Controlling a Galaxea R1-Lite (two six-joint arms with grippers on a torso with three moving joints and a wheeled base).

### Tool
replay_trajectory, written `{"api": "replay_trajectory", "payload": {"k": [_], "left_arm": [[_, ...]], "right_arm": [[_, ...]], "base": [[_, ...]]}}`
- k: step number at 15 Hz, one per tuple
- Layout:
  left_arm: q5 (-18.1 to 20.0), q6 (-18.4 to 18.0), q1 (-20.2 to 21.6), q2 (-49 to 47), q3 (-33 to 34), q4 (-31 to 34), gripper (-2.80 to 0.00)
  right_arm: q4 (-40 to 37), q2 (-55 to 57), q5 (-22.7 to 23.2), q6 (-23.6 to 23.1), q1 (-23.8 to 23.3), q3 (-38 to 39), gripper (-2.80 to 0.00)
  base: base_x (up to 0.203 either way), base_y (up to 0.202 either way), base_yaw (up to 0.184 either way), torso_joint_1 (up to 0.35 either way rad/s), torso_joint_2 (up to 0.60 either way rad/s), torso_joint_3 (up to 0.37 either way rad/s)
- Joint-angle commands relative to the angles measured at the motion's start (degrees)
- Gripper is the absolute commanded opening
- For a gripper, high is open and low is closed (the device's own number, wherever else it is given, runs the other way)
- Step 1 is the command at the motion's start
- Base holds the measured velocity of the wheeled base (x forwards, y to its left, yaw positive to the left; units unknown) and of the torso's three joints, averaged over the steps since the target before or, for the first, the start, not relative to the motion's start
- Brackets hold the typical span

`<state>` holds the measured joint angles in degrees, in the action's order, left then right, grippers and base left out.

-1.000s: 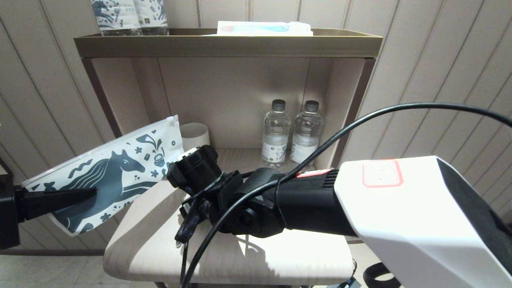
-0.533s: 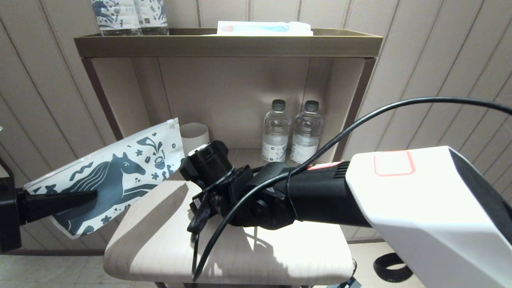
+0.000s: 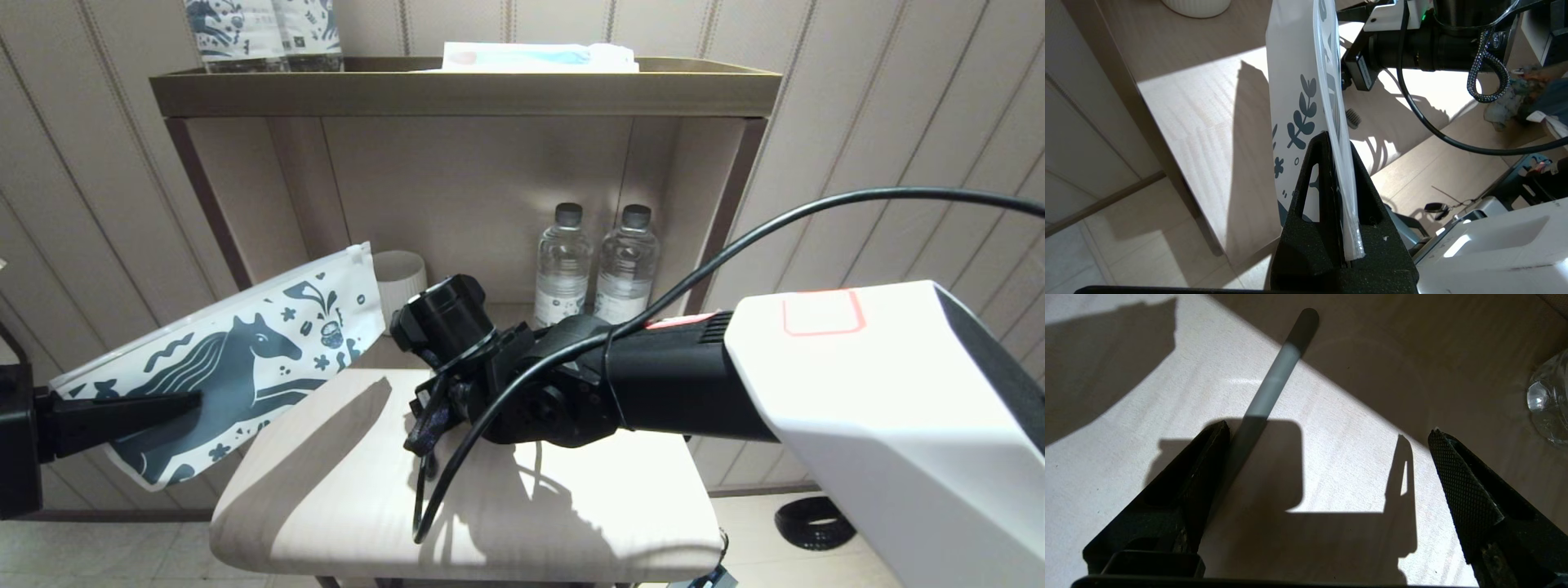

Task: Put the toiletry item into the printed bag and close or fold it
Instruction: Pick up a toothbrush

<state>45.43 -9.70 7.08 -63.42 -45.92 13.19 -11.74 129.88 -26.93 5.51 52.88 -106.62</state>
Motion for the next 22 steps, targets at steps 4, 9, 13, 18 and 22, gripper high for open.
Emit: {"api": "replay_trajectory", "payload": {"k": [4, 9, 13, 18, 22], "left_arm": [[0.4, -0.1, 0.0, 0.1, 0.0, 0.2, -2.80], [0.4, -0.1, 0.2, 0.1, 0.0, 0.1, -2.80], [0.5, -0.1, 0.2, -0.2, -0.8, 0.2, -2.80], [0.0, -0.4, 0.7, -2.4, -1.3, 0.1, -2.80], [-0.2, -0.3, 0.7, -2.2, -1.4, 0.3, -2.80]], "right_arm": [[0.0, -1.5, 0.0, 0.0, -0.9, 1.2, 0.00], [-0.1, -0.1, 1.7, 0.0, 0.2, 0.2, 0.00], [-1.4, -1.0, 5.4, -0.1, -0.7, 0.4, 0.00], [-5.6, -0.5, 8.8, 0.0, -2.1, -0.5, 0.00], [-5.6, 0.1, 10.4, 0.4, -2.6, 0.2, 0.00]], "base": [[0.000, 0.000, 0.000, 0.000, 0.00, 0.000], [0.000, 0.000, 0.000, 0.000, 0.00, 0.000], [0.000, 0.000, 0.000, 0.000, 0.00, 0.000], [0.000, 0.000, 0.000, 0.000, 0.00, 0.000], [0.000, 0.000, 0.000, 0.000, 0.00, 0.000]]}}
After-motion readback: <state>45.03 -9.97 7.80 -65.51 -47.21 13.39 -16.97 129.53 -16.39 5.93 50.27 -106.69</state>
